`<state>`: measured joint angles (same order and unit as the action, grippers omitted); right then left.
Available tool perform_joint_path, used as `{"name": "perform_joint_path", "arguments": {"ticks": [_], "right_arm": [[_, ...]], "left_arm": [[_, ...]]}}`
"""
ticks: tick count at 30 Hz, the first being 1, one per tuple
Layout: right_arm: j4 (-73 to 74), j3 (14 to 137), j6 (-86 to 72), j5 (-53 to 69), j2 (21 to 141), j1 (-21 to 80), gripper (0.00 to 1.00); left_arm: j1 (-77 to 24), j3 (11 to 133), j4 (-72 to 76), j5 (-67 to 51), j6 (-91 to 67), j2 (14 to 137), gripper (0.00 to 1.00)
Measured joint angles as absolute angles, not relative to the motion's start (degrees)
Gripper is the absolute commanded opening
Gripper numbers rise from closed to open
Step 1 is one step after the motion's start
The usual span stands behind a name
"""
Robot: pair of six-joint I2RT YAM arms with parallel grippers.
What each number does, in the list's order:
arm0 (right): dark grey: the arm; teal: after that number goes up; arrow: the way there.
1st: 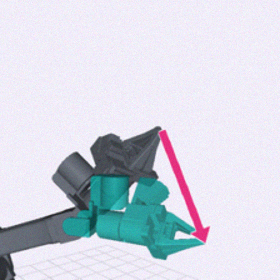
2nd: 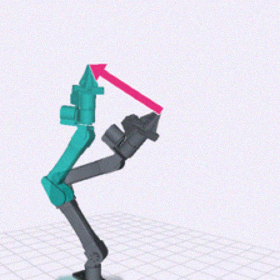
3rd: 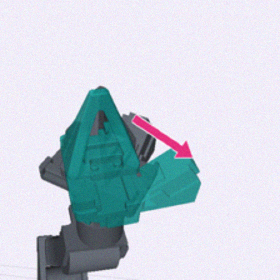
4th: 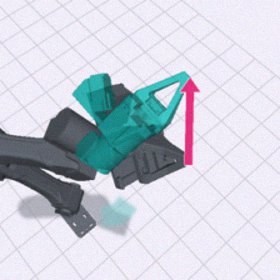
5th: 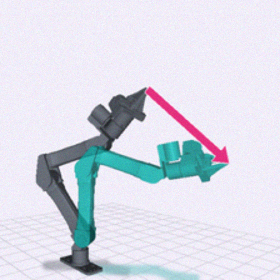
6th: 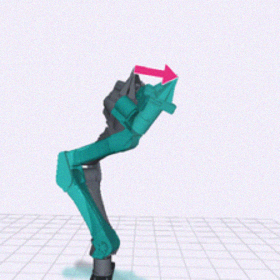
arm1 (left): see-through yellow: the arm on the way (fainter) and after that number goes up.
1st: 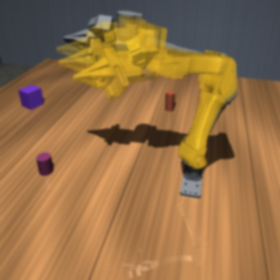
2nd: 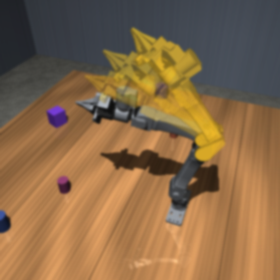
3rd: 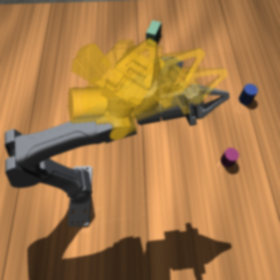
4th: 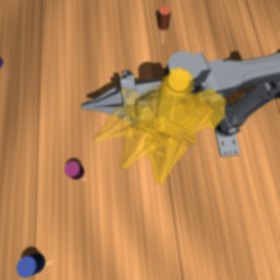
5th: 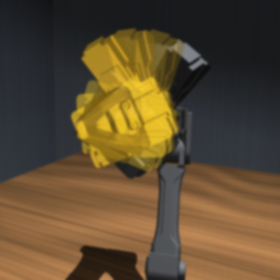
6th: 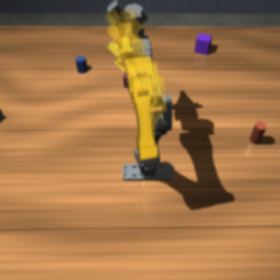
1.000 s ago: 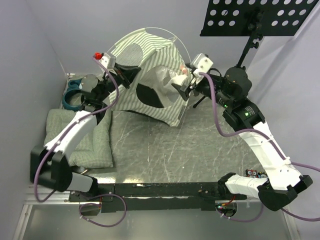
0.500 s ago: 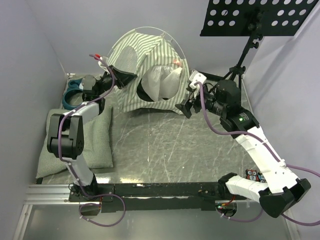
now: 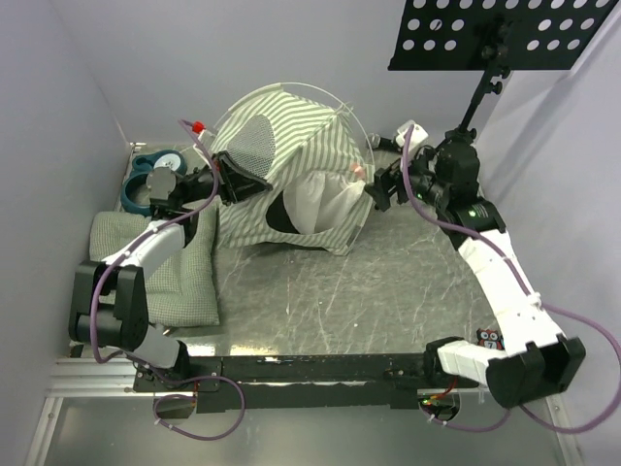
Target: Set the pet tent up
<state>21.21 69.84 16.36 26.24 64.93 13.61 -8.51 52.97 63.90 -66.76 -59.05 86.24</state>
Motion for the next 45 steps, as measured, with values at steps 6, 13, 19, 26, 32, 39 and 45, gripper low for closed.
{"name": "perform_joint_path", "arguments": {"ticks": [6,13,19,26,32,39,45], "right_arm": [[19.29,75.2,14.02,30.52,74.48,10.92,0.89],[15.66,80.12,7.86,33.61,84.23,8.73,0.39],[12.49,83.57,1.76,39.48,88.62,8.08,0.0],[9.67,82.67,-3.16,35.79,85.49,8.12,0.0],[9.47,79.72,-1.21,28.21,80.47,11.7,0.0],[9.96,79.94,1.19,23.31,82.37,18.15,0.56],[12.08,80.75,1.76,21.58,82.85,18.2,1.0]], "left_arm": [[-7.7,52.95,60.55,-68.42,-56.8,85.65,0.01],[-6.26,54.19,57.87,-70.39,-55.16,85.67,0.02],[-5.37,59.11,44.84,-70.11,-47.62,85.76,0.43],[-4.84,74.56,12.86,-56.31,-25.47,86.89,0.71],[-3.01,75.68,1.78,-47.13,-17.98,88.38,0.83],[-1.3,80.25,-11.7,-40.69,-12.4,91.48,1.0],[7.62,91.64,-29.32,-34.52,-6.59,90.11,1.0]]}}
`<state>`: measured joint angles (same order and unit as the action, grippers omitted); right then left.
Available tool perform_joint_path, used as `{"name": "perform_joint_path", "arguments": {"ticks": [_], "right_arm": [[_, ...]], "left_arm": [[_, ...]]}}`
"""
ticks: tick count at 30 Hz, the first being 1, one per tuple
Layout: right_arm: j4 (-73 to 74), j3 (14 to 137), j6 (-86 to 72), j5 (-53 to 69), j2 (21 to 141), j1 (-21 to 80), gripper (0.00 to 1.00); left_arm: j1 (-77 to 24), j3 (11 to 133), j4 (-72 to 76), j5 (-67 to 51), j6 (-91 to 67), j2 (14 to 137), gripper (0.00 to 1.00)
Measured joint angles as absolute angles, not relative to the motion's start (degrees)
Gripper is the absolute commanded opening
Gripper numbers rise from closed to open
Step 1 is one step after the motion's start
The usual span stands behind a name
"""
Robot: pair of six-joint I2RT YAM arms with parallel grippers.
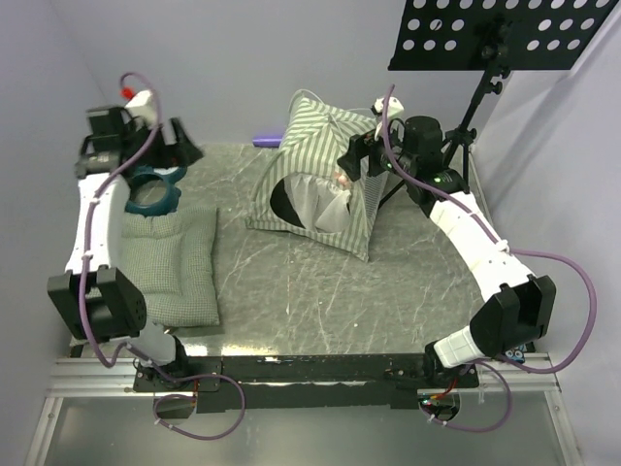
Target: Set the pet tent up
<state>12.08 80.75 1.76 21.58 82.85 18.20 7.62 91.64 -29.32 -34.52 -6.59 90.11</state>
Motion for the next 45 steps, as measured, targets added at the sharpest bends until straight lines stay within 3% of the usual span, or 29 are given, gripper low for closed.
{"name": "perform_joint_path", "arguments": {"ticks": [8,13,20,26,28,31,34,41,45], "right_arm": [[14.85,81.87,3.51,25.52,77.19,17.76,1.0],[19.57,83.33,3.38,34.11,72.14,19.25,1.0],[28.38,81.06,7.64,38.04,74.39,24.23,1.0],[30.0,70.87,11.46,36.45,73.08,24.23,1.0],[28.73,66.72,11.44,35.79,70.59,24.23,1.0],[27.27,63.59,11.22,35.86,67.42,24.23,1.0],[26.5,63.31,13.74,38.74,66.67,24.21,1.0],[25.96,59.86,27.57,43.22,69.67,30.09,0.99],[28.36,62.3,34.22,43.33,78.87,35.7,0.88]], "left_arm": [[18.35,80.82,-49.78,-23.79,5.17,84.88,1.0],[15.09,67.94,-51.72,-18.63,8.38,84.82,0.99],[1.19,58.17,-49.1,-16.51,14.52,89.45,0.72],[-7.16,58.11,-51.22,-18.63,22.2,93.62,0.63],[-12.95,57.76,-53.1,-21.04,25.08,92.29,0.64],[-19.86,57.21,-55.96,-24.75,28.69,89.43,0.8],[-20.21,57.65,-59.02,-27.73,29.78,84.29,0.93],[-2.22,70.5,-58.39,-31.16,23.05,76.23,0.98],[12.34,73.84,-55.81,-26.98,15.29,76.66,0.98]]}}
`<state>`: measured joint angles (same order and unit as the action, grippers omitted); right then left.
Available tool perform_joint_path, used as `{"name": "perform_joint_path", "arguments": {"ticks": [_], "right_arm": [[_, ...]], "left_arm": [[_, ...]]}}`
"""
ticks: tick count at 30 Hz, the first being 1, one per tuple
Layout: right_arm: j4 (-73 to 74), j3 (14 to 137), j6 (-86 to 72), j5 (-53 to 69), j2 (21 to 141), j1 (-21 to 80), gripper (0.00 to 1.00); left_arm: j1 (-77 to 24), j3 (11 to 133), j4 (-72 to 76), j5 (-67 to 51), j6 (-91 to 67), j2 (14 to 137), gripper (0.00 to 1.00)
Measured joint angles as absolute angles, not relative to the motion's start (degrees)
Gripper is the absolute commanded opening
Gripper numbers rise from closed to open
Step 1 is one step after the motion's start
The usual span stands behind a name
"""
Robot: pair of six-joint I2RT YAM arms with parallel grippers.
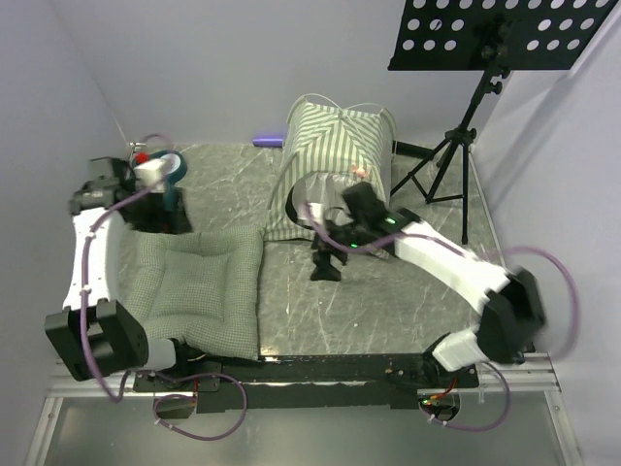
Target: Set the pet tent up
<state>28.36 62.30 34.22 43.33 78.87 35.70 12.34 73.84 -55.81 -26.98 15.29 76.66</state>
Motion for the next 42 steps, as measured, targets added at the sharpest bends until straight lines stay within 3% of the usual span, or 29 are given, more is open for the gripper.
{"name": "perform_joint_path", "arguments": {"ticks": [5,11,17,27,29,32,35,38,41,42], "right_arm": [[31.24,75.05,27.11,44.16,95.29,39.92,0.91],[26.13,74.43,24.99,39.4,97.36,48.97,0.99],[16.58,66.22,38.24,37.93,99.29,53.49,1.0],[12.86,74.39,41.39,31.75,112.14,55.48,1.0],[12.43,77.3,39.44,31.0,113.56,56.25,0.98],[11.6,79.81,36.36,30.41,115.35,56.82,0.9],[10.66,81.03,33.74,29.8,116.95,57.19,0.76],[9.19,81.01,31.77,29.28,118.1,57.23,0.47],[5.89,80.53,30.02,29.15,118.1,57.23,0.07],[4.75,80.49,29.3,29.28,118.04,57.23,0.0]], "left_arm": [[24.4,71.55,-54.54,-19.09,10.79,81.08,1.0],[31.97,64.16,-53.8,-14.57,10.61,87.33,1.0],[34.57,63.94,-52.69,-12.08,11.55,90.35,1.0],[35.88,62.61,-51.16,-11.77,12.45,91.07,0.99],[35.92,61.28,-50.5,-11.88,13.15,91.55,0.95],[35.92,59.94,-50.28,-13.67,14.44,93.34,0.84],[35.92,59.55,-50.09,-16.86,15.44,95.55,0.64],[36.03,59.53,-50.22,-21.08,16.49,96.33,0.36],[36.05,60.18,-50.98,-25.12,17.08,95.7,0.12],[35.9,60.75,-51.53,-26.22,17.37,95.26,0.06]]}}
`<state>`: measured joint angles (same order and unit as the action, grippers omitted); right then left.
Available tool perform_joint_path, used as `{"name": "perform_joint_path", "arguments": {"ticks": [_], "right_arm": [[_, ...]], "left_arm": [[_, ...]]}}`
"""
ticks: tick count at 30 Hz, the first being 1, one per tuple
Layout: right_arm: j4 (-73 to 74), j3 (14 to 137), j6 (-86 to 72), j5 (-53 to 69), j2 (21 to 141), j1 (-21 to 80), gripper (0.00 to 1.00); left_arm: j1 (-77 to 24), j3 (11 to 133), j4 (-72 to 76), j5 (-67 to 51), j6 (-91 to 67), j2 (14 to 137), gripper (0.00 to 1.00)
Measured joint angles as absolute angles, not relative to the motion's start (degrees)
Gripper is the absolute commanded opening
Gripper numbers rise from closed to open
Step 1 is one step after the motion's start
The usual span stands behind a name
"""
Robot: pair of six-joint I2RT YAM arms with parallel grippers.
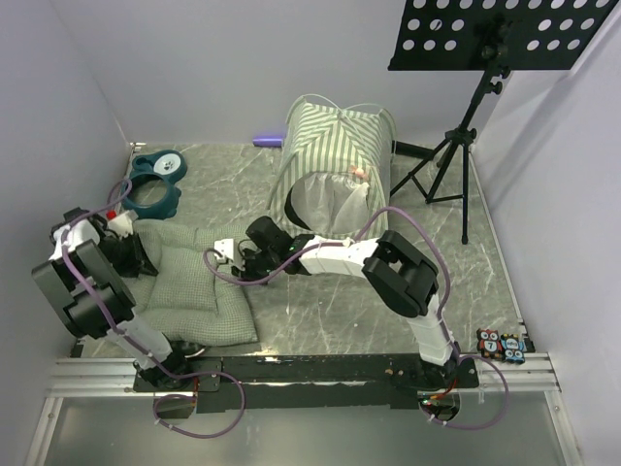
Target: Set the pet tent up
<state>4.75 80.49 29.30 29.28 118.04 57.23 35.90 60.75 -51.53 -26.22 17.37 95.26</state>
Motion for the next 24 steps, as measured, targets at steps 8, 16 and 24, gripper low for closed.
{"name": "perform_joint_path", "arguments": {"ticks": [8,16,24], "right_arm": [[-2.22,80.47,23.46,30.72,115.81,57.49,0.0],[-6.5,75.46,21.98,32.58,101.43,57.49,0.0],[7.03,74.72,19.94,35.59,95.59,55.13,0.87]], "left_arm": [[34.41,68.6,-57.54,-31.9,20.45,86.67,0.01],[27.07,73.23,-66.65,-35.99,23.33,80.84,0.01],[24.01,73.34,-67.11,-35.2,21.37,79.57,0.01]]}}
